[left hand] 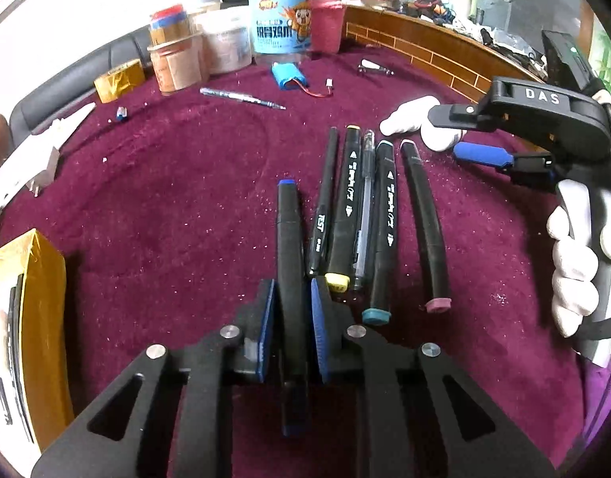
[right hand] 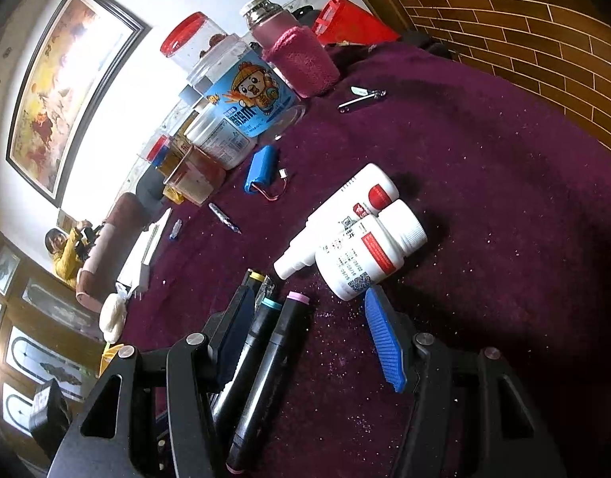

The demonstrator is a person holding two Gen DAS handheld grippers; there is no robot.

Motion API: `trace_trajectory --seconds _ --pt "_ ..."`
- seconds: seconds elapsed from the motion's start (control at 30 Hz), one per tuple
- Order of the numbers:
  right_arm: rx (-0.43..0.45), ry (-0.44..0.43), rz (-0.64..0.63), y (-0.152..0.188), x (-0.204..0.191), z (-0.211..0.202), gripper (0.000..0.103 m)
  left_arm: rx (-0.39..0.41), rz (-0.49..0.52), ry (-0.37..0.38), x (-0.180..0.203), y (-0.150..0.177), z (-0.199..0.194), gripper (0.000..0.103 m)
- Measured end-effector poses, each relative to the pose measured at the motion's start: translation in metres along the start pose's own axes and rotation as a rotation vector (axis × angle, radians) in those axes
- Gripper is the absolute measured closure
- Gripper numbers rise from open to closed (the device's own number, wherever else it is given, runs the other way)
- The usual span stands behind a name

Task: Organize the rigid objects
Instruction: 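Grasp a blue-capped black marker with the left tool, then grasp a pink-capped black marker with the right tool while the left holds its marker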

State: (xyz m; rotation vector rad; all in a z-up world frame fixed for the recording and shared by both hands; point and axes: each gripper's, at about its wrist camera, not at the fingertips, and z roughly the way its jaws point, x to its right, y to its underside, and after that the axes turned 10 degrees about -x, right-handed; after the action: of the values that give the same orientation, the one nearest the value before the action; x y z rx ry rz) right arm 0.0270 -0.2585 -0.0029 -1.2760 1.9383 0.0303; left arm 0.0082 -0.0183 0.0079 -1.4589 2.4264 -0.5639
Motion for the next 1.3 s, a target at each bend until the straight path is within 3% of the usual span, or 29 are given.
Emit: trace_trajectory --seconds 0.1,0.17,0.4,0.6,0.83,0.93,1.03,1.1,1.2,1.3 --pt "-0.012 -0.004 0.0 0.0 0.0 0.002 0.05 0.006 -0.049 0.037 -0.005 0.003 -0.002 0.092" --pt "-0.013 -0.003 0.004 0.0 0.002 0.002 0.05 0.013 -0.121 0.105 -0.016 0.009 -0.008 0.092" --pt "-0.026 -0.006 0.012 0.0 0.003 0.005 0.05 0.118 -0.251 0.238 -0.032 0.037 -0.051 0.091" --pt "-0.02 0.016 -0.011 -0.001 0.001 0.008 0.05 0.083 -0.292 0.247 -0.032 0.057 -0.042 0.091" --pt "-0.007 0.07 -0.087 0.007 -0.012 0.009 0.051 0.042 -0.395 0.308 -0.044 0.074 -0.029 0.091" --pt "-0.048 0.077 -0.118 0.019 -0.023 0.007 0.051 0.047 -0.421 0.352 -0.05 0.075 -0.026 0.091" --pt "-0.089 0.098 -0.177 0.039 -0.041 0.008 0.051 0.045 -0.399 0.334 -0.048 0.069 -0.026 0.088" --pt "-0.113 0.143 -0.225 0.049 -0.055 0.015 0.051 0.052 -0.39 0.343 -0.048 0.063 -0.023 0.083" --pt "-0.117 0.246 -0.263 0.055 -0.069 0.025 0.051 0.058 -0.399 0.377 -0.051 0.064 -0.021 0.083" --pt "-0.098 0.322 -0.295 0.054 -0.081 0.034 0.053 0.058 -0.402 0.396 -0.056 0.067 -0.022 0.09"
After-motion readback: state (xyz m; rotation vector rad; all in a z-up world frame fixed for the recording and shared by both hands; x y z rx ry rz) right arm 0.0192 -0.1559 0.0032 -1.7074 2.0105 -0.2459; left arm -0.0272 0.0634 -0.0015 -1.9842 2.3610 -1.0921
